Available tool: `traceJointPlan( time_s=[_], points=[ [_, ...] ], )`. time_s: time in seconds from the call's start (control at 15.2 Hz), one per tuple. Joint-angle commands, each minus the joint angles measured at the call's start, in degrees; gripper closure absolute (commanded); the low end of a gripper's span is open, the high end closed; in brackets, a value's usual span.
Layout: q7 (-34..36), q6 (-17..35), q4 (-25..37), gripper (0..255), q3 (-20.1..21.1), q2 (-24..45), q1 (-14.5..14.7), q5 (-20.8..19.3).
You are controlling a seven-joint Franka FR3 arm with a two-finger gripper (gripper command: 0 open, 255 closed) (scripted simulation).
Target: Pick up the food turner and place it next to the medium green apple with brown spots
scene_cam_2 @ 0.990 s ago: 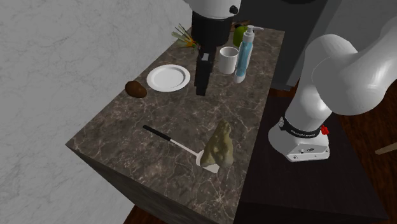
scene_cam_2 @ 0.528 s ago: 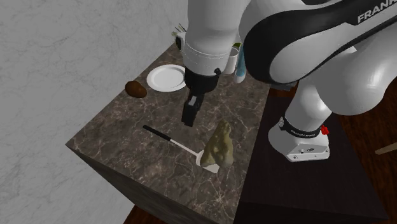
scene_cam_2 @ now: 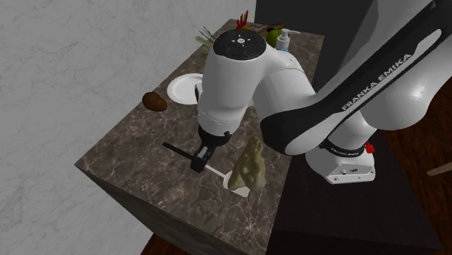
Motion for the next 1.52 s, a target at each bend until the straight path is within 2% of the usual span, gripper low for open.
traceJointPlan(
  time_s=[0.0,0.26,0.33,0.4,0.92,0.99,1.45],
  points=[
    [3.5,3.2,0.5,0,2.8,3.3,-2.9,-2.9],
    [7.9,7.3,0.8,0,6.4,8.0,-8.2,-9.1],
    [9.5,8.3,0.9,0,7.5,9.2,-9.9,-11.3],
    [12.5,9.7,1.2,0,9.6,11.2,-13.0,-15.6],
    [12.5,9.7,1.2,0,9.5,11.2,-13.0,-15.6],
    [12.5,9.7,1.2,255,9.5,11.2,-13.0,-15.6],
    [12.5,9.7,1.2,255,9.5,11.2,-13.0,-15.6]
  ],
)
